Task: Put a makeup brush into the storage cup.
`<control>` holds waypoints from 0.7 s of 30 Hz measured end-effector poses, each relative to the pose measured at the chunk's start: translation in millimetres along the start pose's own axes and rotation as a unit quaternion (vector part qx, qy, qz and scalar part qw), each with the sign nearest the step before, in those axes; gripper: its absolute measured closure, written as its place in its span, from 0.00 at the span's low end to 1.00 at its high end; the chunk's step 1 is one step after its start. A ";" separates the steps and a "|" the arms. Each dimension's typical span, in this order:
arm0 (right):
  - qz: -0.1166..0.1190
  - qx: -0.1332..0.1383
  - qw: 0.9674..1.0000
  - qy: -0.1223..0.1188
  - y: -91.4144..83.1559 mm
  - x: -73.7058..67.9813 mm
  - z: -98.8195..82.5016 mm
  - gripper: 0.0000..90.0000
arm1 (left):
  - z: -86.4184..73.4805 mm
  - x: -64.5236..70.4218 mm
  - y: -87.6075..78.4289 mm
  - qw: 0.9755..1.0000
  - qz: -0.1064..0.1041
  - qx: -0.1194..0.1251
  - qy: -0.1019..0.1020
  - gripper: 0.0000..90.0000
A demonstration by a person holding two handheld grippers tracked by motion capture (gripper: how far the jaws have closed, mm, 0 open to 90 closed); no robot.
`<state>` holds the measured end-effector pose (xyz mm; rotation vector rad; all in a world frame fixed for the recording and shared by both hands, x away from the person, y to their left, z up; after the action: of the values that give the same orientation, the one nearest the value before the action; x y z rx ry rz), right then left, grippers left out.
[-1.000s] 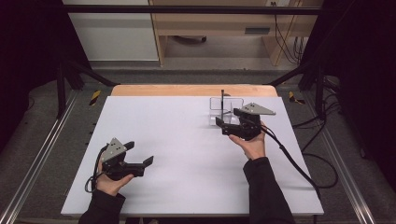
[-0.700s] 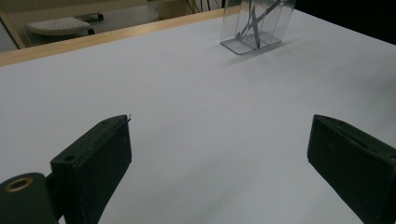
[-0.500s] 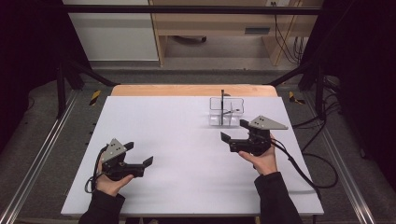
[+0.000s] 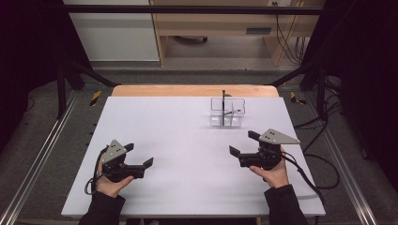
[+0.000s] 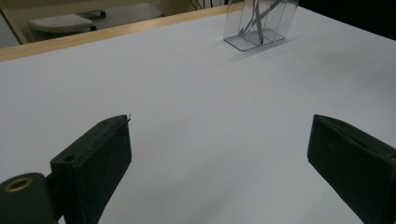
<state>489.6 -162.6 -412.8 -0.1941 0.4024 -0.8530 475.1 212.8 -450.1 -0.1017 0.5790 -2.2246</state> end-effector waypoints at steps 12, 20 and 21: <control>0.011 -0.003 1.000 -0.002 -11.2 0.3 -16.2 0.07 | -1.2 -1.2 -1.8 1.000 0.002 0.002 -0.001 0.06; 0.011 -0.007 1.000 -0.005 -15.4 2.1 -23.8 0.07 | -1.5 -1.7 -2.9 1.000 0.001 0.007 -0.002 0.06; 0.011 -0.008 1.000 -0.007 -16.1 2.0 -24.9 0.07 | -1.5 -1.7 -3.0 1.000 0.001 0.007 -0.002 0.06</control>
<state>469.2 -174.7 -430.7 -0.2100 0.3982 -0.8268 473.8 216.3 -449.9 -0.0991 0.5603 -2.2258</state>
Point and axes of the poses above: each handheld gripper's, and its own axes: y roughly forward along the jaws, z roughly out of its top, x roughly to its right, the point moved 6 cm from there along y, roughly forward along the jaws, and after that the axes turned 10 degrees about y, right-handed, at the moved point
